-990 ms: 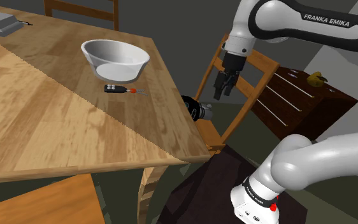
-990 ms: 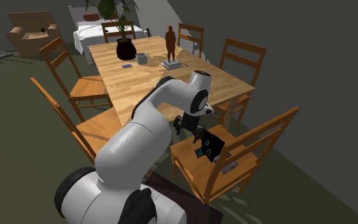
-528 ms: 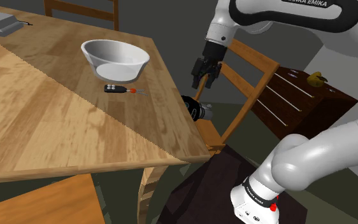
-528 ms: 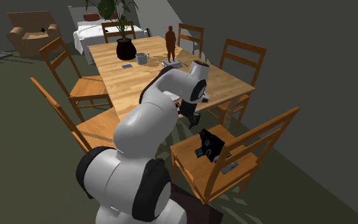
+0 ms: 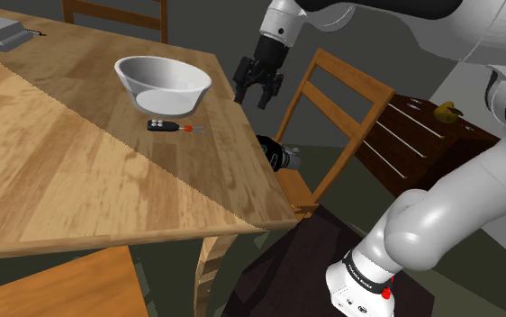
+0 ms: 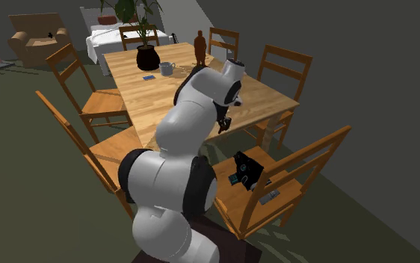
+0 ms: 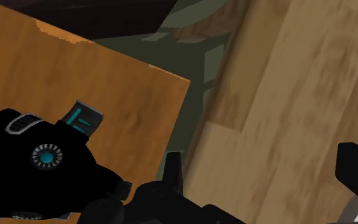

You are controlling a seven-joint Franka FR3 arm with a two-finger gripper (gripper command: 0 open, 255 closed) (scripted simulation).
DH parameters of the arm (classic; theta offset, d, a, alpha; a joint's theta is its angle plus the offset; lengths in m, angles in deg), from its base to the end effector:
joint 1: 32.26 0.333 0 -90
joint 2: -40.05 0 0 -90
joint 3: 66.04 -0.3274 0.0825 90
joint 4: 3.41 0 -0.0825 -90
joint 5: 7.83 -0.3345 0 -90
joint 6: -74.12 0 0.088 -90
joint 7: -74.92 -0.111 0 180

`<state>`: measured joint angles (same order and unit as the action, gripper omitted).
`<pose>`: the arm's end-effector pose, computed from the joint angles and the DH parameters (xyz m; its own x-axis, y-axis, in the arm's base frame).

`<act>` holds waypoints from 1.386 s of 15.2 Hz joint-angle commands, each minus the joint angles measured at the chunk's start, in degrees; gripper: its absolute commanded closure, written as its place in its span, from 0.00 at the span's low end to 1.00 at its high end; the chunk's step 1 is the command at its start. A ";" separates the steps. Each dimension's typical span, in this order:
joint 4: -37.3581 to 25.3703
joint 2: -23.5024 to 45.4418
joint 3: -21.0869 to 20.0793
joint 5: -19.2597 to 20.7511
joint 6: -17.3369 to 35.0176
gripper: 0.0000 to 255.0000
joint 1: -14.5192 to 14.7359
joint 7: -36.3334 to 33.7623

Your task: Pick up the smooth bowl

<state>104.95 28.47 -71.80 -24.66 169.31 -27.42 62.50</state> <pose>0.4289 0.1151 0.6026 0.9946 -0.0532 -0.0890 -0.0744 -0.9641 -0.2550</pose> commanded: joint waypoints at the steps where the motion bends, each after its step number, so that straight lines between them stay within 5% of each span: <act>1: -3.92 3.15 -0.36 -0.97 0.50 0.00 0.24 -1.49; 11: -29.16 21.31 -1.94 -3.65 -0.09 0.00 1.77 -9.67; 20: -21.47 19.86 -1.95 -4.14 5.79 0.00 1.84 -7.54; 21: -21.41 19.84 -1.97 -4.14 5.85 1.00 1.87 -7.57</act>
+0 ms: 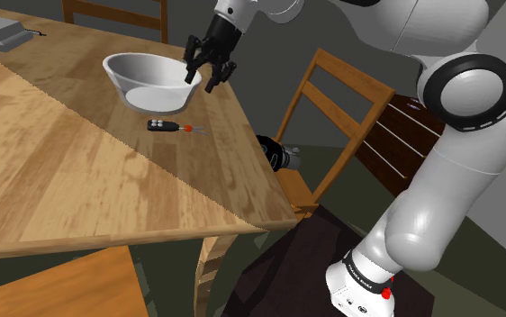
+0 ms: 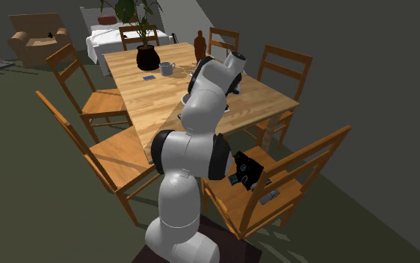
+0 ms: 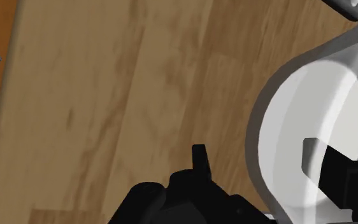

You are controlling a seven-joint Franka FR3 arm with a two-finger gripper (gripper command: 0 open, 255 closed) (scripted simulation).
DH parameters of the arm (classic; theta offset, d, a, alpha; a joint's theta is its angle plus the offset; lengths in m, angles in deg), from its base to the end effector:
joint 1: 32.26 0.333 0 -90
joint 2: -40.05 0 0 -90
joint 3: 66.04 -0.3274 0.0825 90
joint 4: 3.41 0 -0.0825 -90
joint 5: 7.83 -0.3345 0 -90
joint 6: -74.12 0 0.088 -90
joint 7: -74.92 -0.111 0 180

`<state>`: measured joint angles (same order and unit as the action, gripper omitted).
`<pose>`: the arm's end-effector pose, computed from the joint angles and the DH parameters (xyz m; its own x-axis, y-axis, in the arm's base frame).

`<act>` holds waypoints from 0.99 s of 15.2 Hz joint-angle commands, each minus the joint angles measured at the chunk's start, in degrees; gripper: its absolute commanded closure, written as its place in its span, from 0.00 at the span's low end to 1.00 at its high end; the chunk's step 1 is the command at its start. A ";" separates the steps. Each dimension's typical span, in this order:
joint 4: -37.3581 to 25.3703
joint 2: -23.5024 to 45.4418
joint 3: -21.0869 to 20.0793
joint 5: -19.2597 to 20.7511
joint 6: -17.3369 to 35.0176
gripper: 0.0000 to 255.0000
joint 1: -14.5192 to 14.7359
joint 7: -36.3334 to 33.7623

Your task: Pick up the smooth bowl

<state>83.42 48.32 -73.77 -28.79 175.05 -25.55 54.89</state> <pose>0.5436 0.1679 0.6035 0.9889 -0.1420 -0.0446 -0.1482 -0.9121 -0.3822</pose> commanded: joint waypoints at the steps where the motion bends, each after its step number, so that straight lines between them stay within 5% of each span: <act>1: 0.17 -0.04 0.00 -0.01 0.14 1.00 0.00 0.04; 9: 0.06 0.01 0.02 -0.01 0.05 1.00 -0.03 0.08; 15: -5.89 1.07 0.03 0.39 -4.56 1.00 -0.09 -1.60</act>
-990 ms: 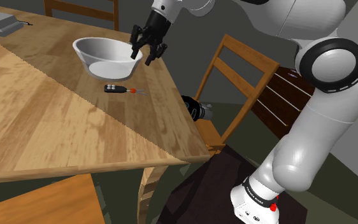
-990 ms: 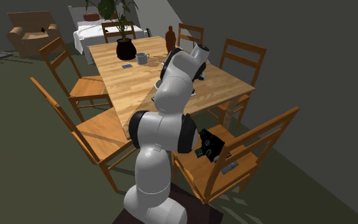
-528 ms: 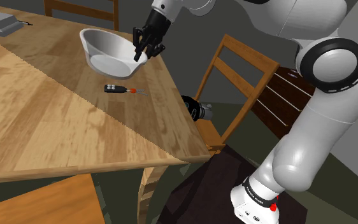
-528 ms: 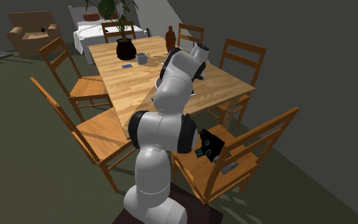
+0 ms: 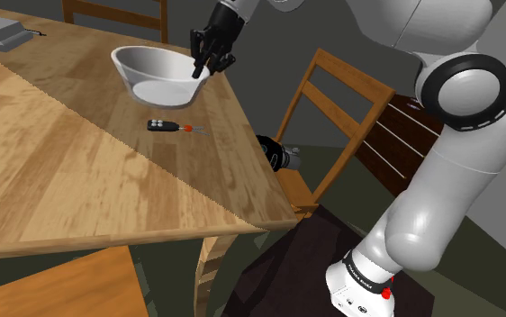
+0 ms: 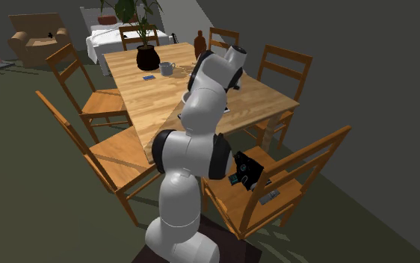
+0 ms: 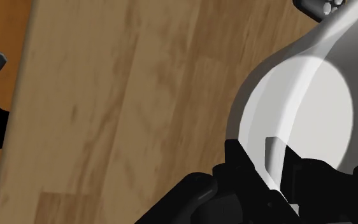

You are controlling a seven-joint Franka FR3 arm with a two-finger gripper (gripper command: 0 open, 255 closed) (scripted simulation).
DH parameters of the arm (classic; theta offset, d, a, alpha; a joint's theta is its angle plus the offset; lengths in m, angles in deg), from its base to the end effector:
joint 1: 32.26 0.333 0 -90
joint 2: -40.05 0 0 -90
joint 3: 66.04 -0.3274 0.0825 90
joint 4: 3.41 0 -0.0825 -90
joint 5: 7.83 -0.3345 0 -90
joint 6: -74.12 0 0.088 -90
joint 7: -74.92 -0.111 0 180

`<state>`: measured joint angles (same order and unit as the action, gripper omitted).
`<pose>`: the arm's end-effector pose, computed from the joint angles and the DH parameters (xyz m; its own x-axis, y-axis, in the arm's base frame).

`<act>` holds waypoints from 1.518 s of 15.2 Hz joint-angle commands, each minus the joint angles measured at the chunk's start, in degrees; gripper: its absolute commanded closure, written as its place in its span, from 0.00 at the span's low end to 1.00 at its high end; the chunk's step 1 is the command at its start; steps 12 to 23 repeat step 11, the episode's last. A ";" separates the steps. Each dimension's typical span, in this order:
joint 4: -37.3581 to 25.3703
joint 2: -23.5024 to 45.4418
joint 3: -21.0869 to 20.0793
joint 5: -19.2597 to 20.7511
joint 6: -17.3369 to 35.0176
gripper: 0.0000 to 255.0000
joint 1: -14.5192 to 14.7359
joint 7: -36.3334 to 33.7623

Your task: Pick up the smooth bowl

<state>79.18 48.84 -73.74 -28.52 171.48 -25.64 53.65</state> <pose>0.5423 0.1674 0.6249 0.9888 -0.1420 -0.0453 -0.1485 -0.9122 -0.3819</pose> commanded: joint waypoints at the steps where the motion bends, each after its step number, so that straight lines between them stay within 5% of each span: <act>1: -2.74 0.79 0.00 0.18 -1.80 1.00 -0.01 -0.65; 9: -12.73 3.55 -0.07 0.65 -8.60 1.00 0.01 -3.16; 23: -12.94 3.62 -0.07 0.66 -8.74 1.00 0.01 -3.21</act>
